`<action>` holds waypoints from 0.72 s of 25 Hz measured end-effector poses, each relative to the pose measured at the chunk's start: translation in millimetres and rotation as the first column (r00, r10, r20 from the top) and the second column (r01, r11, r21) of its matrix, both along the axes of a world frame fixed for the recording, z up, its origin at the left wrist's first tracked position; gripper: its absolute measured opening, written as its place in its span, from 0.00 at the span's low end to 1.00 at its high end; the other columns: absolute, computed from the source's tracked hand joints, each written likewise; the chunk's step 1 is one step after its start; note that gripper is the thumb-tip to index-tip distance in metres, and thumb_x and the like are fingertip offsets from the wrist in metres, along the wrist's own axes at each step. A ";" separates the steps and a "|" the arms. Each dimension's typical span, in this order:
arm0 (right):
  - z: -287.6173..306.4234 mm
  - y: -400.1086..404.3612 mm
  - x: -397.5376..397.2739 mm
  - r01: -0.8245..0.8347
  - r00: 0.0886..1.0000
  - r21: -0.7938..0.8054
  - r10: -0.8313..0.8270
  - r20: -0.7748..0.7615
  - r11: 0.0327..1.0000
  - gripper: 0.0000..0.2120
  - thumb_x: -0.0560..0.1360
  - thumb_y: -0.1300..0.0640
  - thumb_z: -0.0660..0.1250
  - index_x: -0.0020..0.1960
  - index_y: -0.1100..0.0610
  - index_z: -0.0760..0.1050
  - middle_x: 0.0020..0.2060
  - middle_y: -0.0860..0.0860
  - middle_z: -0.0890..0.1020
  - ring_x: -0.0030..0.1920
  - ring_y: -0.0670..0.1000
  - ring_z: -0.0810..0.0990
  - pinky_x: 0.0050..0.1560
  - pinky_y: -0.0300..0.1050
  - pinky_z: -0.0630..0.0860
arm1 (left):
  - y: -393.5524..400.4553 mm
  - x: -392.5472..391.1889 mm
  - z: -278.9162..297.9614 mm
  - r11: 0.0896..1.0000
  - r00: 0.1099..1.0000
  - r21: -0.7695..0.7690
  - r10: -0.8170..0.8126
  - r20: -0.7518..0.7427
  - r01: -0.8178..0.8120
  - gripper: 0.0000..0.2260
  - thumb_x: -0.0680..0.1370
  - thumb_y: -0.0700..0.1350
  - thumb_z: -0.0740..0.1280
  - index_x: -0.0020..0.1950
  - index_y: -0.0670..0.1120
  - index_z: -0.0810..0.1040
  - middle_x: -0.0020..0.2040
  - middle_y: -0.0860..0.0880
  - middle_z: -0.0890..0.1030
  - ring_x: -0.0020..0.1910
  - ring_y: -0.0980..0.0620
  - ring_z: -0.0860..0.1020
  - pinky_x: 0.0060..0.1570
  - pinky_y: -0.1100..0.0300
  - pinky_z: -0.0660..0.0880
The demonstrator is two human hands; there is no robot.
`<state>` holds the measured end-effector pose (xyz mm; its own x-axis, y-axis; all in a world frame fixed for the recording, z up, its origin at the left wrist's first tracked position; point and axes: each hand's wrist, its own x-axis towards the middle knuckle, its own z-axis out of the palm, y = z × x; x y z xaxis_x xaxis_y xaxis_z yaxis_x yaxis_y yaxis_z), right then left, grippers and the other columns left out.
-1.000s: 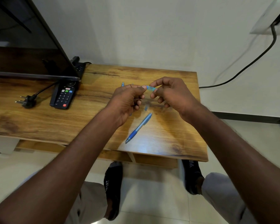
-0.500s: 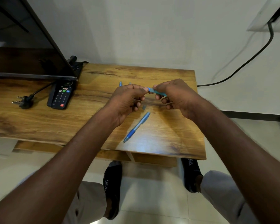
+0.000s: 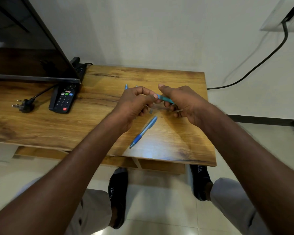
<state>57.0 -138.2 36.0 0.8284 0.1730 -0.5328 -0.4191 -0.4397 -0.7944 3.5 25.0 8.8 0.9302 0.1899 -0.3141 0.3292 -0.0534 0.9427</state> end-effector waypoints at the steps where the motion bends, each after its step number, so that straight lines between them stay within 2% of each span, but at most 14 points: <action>1: -0.5 -0.5 -0.2 0.004 1.000 0.004 -0.004 -0.022 1.000 0.24 0.78 0.34 0.69 0.51 0.56 0.86 0.36 0.49 0.80 0.35 0.47 0.75 0.34 0.42 0.73 | -0.6 -0.3 0.8 1.000 1.000 0.018 -0.011 0.014 0.010 0.05 0.79 0.44 0.75 0.51 0.44 0.86 0.35 0.51 0.83 0.28 0.58 0.73 0.29 0.64 0.71; 4: -3.4 -1.0 -1.6 -0.003 0.998 0.034 0.005 -0.063 0.999 0.24 0.75 0.32 0.71 0.44 0.54 0.87 0.35 0.48 0.76 0.35 0.47 0.73 0.35 0.44 0.73 | -2.6 -1.0 2.5 0.998 0.999 0.051 -0.026 0.041 0.024 0.03 0.79 0.45 0.75 0.50 0.46 0.86 0.36 0.48 0.83 0.28 0.58 0.74 0.29 0.64 0.71; 7: -6.0 3.0 -1.4 0.015 0.993 0.104 -0.002 -0.117 0.994 0.20 0.75 0.35 0.72 0.42 0.53 0.84 0.32 0.47 0.72 0.33 0.46 0.69 0.34 0.43 0.70 | -3.7 -1.1 4.8 0.999 0.998 0.032 -0.035 0.052 0.033 0.04 0.80 0.45 0.74 0.52 0.45 0.87 0.37 0.47 0.82 0.28 0.57 0.74 0.30 0.63 0.71; 10: -4.3 5.9 0.8 0.059 0.974 0.245 -0.002 -0.226 0.968 0.17 0.78 0.39 0.69 0.40 0.52 0.78 0.27 0.45 0.68 0.28 0.45 0.64 0.30 0.40 0.67 | -2.8 -0.2 9.2 0.995 0.999 -0.102 -0.013 0.036 0.017 0.10 0.80 0.46 0.74 0.57 0.41 0.85 0.37 0.48 0.81 0.29 0.56 0.73 0.31 0.62 0.71; 12: -1.4 5.2 0.8 0.121 0.967 0.312 -0.041 -0.252 0.942 0.15 0.78 0.40 0.68 0.44 0.52 0.76 0.26 0.45 0.65 0.26 0.45 0.61 0.30 0.40 0.65 | -3.1 1.2 11.8 0.977 1.000 -0.214 0.024 -0.004 -0.025 0.14 0.81 0.46 0.73 0.62 0.39 0.83 0.36 0.49 0.80 0.29 0.56 0.72 0.32 0.62 0.70; 15: -0.2 2.9 -1.4 0.210 0.972 0.310 -0.163 -0.171 0.927 0.13 0.77 0.42 0.68 0.48 0.51 0.74 0.25 0.45 0.64 0.24 0.46 0.59 0.29 0.40 0.61 | -2.9 1.5 14.8 0.946 0.996 -0.318 0.047 -0.075 -0.069 0.14 0.82 0.47 0.71 0.64 0.39 0.81 0.37 0.50 0.78 0.31 0.55 0.71 0.31 0.63 0.70; 18: -2.2 2.7 -0.7 0.214 0.977 0.257 -0.210 -0.046 0.942 0.12 0.76 0.44 0.69 0.45 0.52 0.72 0.23 0.45 0.65 0.23 0.46 0.59 0.25 0.40 0.59 | -0.1 2.0 17.1 0.905 0.990 -0.417 0.026 -0.138 -0.082 0.10 0.82 0.48 0.70 0.60 0.44 0.82 0.38 0.50 0.79 0.32 0.56 0.73 0.33 0.63 0.72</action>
<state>56.2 -135.4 33.8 0.8519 0.1282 -0.5077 -0.4949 -0.1195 -0.8607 5.5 24.9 25.9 0.8694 0.0631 -0.4901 0.4382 0.3597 0.8238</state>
